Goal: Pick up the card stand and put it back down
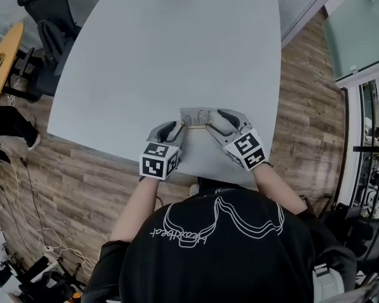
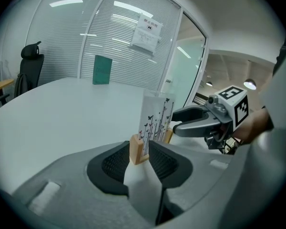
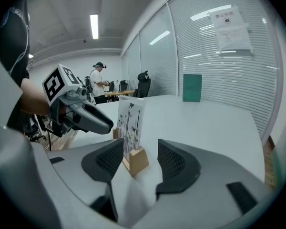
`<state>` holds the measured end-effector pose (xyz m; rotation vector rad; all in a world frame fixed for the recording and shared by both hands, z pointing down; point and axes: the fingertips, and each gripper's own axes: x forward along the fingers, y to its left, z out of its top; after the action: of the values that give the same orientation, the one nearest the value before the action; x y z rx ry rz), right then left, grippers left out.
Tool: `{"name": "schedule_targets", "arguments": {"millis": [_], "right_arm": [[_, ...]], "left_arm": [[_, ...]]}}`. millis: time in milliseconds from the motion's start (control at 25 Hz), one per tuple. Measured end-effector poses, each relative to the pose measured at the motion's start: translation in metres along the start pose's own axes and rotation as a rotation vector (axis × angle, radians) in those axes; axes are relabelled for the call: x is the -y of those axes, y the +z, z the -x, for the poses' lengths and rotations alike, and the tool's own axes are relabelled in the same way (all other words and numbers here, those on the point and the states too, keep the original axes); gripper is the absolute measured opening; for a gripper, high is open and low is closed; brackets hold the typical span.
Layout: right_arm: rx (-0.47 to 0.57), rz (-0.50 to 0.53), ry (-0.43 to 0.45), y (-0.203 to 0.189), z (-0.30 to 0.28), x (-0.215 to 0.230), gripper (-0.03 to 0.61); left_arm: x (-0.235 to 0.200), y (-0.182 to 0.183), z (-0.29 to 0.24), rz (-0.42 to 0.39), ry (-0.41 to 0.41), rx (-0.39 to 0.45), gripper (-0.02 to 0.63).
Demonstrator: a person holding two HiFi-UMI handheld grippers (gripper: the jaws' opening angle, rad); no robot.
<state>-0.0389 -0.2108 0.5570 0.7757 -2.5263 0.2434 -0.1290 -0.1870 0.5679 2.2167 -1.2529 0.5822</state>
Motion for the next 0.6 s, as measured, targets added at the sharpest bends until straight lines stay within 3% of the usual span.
{"name": "schedule_targets", "arguments": {"millis": [240,400,600], "right_arm": [[0.126,-0.109,0.017,0.034,0.039,-0.005,0.212],[0.258,-0.184,0.023,0.064,0.075,-0.015,0.123],[0.360,-0.233,0.093,0.091,0.108,-0.047,0.021]], "left_arm": [[0.013,0.013,0.031,0.076,-0.049,0.071,0.126],[0.029,0.029,0.061,0.094,-0.078,0.157,0.126],[0.062,0.048,0.102,0.069,-0.154,0.245,0.124]]}}
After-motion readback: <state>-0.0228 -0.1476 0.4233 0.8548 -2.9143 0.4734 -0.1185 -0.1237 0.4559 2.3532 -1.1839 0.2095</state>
